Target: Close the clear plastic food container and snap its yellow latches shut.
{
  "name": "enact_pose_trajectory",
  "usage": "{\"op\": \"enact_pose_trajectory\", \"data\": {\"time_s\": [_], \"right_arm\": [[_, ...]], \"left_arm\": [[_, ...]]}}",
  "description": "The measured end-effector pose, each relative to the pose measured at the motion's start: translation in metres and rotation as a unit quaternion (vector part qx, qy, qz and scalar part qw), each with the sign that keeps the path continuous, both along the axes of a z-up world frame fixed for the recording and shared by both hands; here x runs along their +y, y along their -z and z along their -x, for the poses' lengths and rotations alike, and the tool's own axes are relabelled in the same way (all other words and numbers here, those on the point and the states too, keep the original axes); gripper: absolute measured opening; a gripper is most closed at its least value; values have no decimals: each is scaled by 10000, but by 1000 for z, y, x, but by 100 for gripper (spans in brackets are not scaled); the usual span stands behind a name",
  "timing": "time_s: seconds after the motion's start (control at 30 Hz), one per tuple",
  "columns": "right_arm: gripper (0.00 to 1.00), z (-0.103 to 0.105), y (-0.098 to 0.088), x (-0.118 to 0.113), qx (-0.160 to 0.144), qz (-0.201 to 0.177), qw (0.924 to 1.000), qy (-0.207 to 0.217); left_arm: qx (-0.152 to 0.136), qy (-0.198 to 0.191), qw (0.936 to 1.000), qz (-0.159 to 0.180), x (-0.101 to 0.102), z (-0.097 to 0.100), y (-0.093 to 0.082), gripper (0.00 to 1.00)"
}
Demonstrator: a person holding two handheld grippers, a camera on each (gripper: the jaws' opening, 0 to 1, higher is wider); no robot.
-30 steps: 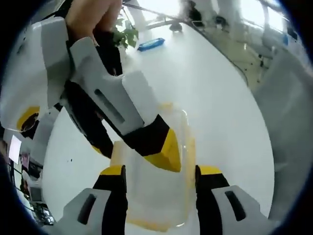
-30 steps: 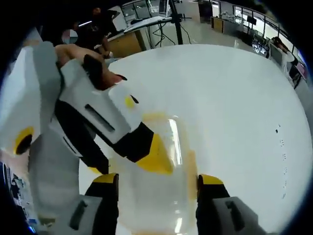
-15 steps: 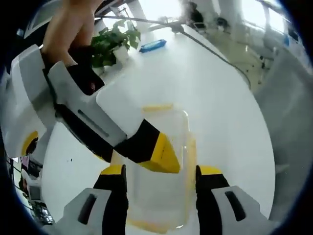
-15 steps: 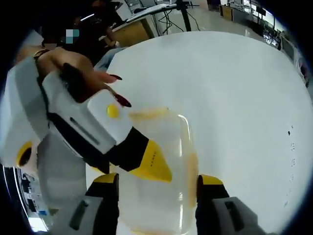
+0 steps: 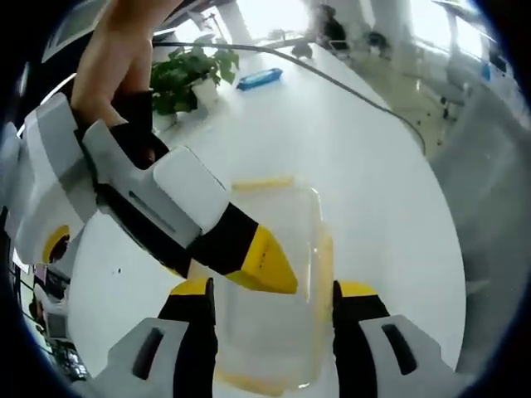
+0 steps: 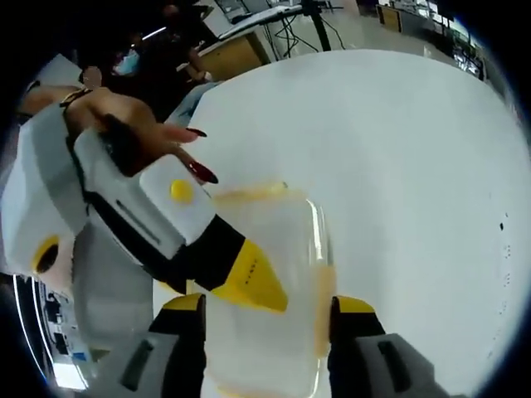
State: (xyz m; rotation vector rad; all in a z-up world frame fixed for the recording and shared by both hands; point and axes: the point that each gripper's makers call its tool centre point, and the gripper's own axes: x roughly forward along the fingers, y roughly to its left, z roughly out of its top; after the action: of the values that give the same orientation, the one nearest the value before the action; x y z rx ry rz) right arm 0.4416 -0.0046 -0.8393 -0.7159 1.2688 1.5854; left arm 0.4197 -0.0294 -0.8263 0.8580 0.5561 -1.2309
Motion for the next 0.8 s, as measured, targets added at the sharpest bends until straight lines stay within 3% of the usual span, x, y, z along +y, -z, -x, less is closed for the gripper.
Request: {"op": "enact_pose_trajectory", "data": {"time_s": [0.17,0.33,0.8], "right_arm": [[59,1,0,0,-34,-22,10000,42],[60,1,-1,1,-70,-88,9999,98],[62,1,-3,2,-199,-83,9995,219]], "left_arm": [[-112,-45,9999,83,0,0,0,52],[-486,-237,9984,180,-1,-1,1,51],[-469,-217,9985,154,0,-3,-1,52]]}}
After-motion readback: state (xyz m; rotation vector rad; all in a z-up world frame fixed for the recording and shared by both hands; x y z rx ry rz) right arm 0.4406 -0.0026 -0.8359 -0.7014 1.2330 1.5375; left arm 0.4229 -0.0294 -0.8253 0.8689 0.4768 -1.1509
